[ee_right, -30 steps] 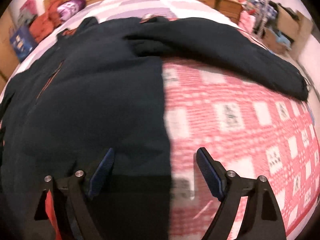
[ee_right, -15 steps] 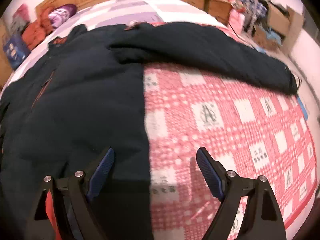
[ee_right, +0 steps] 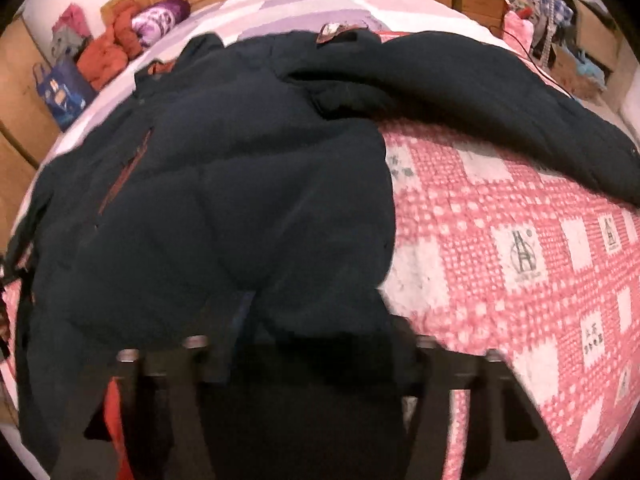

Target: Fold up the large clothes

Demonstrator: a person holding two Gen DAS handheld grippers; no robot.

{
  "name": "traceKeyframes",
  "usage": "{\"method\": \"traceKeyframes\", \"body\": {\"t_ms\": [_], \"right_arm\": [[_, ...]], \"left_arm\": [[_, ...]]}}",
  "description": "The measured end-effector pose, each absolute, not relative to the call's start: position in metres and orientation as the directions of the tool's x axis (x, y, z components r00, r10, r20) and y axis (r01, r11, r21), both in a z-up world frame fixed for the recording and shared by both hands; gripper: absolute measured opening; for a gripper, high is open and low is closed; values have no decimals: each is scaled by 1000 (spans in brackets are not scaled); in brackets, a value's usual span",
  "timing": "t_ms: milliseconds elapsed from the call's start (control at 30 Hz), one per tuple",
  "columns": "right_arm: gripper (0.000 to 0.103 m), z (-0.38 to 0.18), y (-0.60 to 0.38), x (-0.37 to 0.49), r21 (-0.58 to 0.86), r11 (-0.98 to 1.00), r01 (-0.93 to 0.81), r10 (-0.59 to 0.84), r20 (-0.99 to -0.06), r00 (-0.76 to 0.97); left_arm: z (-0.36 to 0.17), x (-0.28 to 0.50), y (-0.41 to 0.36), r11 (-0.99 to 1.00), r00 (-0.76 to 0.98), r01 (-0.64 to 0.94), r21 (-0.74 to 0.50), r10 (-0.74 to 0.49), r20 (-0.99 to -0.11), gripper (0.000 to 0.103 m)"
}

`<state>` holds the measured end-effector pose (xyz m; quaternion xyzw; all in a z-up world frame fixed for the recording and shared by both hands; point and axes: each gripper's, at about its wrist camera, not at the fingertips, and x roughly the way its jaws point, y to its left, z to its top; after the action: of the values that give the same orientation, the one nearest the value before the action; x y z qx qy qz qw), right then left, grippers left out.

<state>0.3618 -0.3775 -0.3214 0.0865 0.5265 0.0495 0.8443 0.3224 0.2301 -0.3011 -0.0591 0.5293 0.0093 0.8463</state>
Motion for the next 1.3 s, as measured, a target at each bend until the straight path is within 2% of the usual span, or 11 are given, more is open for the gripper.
{"method": "traceKeyframes", "body": {"t_ms": [100,233,300,367,433,600,767,933,1067,1167,1300], "right_arm": [[16,-318,-386,359,224,974,23,189,-870,455],[7,-306,-382,354,118,993,-27,116,-866,486],[0,-301,-398,351,99,995,16,77,-856,511],[0,-302,-428,348,33,986,162,-53,-865,499],[0,-297,-451,342,78,969,235,-53,-862,505],[0,-286,-412,331,-26,1000,-13,-17,-870,493],[0,-281,-390,322,-2,999,-44,21,-855,517],[0,-288,-371,309,-62,992,-108,0,-868,497],[1,-289,-335,288,-63,988,-141,17,-862,506],[1,-291,-290,261,-74,973,-219,52,-854,517],[1,-309,-259,228,-119,935,-333,60,-875,481]], "left_arm": [[-299,322,230,994,447,-75,-78,-36,-894,7],[-296,321,229,996,455,-74,-54,-14,-890,6],[-295,320,231,996,455,-74,-54,-14,-890,6],[-295,320,232,996,459,-71,-55,-16,-888,6],[-293,318,231,996,470,-69,-52,-13,-883,4],[-286,308,243,993,488,-110,-49,11,-873,5],[-284,308,260,983,467,-181,-15,73,-881,2],[-255,292,216,998,520,-61,-8,25,-854,2],[-236,251,137,994,552,89,-65,-104,-827,2],[-248,219,92,978,499,164,-127,-193,-845,11],[-290,172,84,986,437,163,-45,-113,-892,11]]}}
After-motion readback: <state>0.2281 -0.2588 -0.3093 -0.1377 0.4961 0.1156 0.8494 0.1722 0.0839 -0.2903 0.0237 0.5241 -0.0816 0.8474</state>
